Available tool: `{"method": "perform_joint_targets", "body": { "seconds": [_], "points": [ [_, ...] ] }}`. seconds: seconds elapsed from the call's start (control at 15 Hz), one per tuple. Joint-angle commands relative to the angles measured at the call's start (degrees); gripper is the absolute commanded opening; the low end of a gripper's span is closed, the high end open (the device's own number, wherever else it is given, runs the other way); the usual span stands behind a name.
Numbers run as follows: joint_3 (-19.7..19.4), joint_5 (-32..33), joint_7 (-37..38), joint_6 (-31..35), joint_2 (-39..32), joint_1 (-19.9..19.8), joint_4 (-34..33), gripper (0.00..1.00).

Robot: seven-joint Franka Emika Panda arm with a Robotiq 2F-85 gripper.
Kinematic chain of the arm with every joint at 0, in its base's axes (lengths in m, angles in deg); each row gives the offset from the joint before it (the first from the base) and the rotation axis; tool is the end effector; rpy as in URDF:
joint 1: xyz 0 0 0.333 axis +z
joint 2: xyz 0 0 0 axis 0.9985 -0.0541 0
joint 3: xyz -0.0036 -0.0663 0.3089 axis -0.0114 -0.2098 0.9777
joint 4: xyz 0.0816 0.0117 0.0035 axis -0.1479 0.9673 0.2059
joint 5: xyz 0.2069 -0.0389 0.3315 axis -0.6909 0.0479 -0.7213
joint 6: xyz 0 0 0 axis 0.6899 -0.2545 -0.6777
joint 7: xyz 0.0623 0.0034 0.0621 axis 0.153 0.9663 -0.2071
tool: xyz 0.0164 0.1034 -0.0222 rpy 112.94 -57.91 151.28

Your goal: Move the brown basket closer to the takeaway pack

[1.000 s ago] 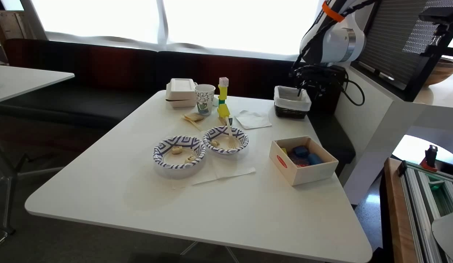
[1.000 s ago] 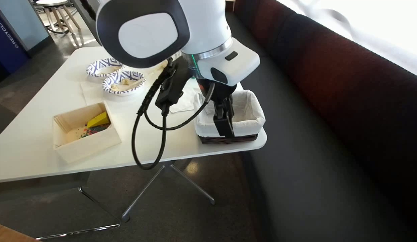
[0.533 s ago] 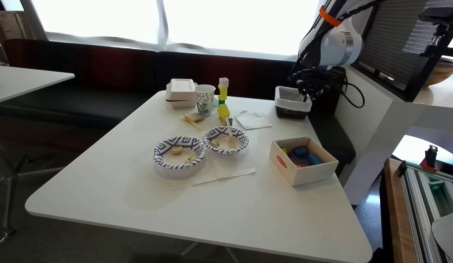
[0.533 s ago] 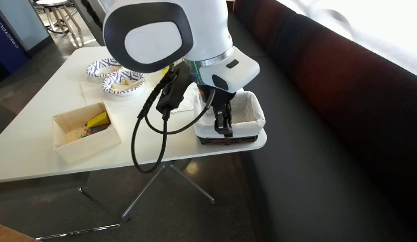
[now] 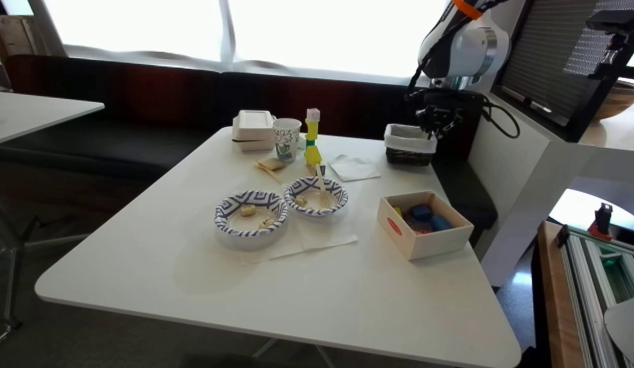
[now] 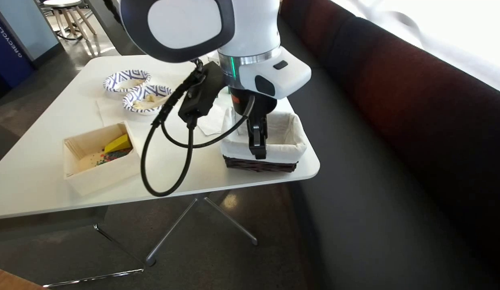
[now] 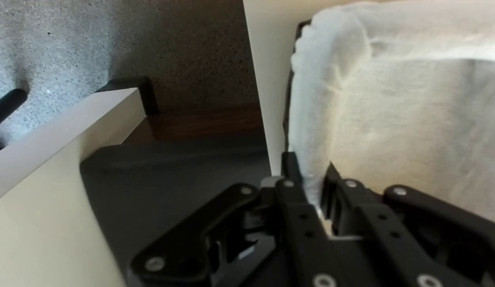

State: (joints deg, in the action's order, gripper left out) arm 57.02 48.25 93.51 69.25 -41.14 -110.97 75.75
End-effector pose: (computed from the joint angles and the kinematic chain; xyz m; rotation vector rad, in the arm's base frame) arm 0.4098 -0.4251 0.1998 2.4443 -1.8124 0.1599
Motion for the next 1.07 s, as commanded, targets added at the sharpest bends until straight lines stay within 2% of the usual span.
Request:
{"method": "perform_joint_targets", "body": {
  "seconds": [0.0,0.13,0.2,0.27,0.47,0.53,1.0],
  "points": [
    [-0.25,2.09,-4.1,-3.93,6.3,1.67,3.81,0.04],
    [-0.22,2.97,-5.36,-4.21,9.69,2.85,5.74,0.04],
    [0.0,1.36,-4.18,-2.96,4.94,1.68,2.06,0.04],
    [0.03,1.44,-4.23,-2.96,5.87,1.98,2.46,0.15],
    [-0.03,1.44,-4.23,-2.96,5.59,1.84,2.32,0.15],
    [-0.04,1.43,-4.23,-2.96,5.32,1.75,2.26,0.04],
    [6.42,0.41,-20.77,-4.27,10.64,0.34,7.92,0.04]
  ]
}}
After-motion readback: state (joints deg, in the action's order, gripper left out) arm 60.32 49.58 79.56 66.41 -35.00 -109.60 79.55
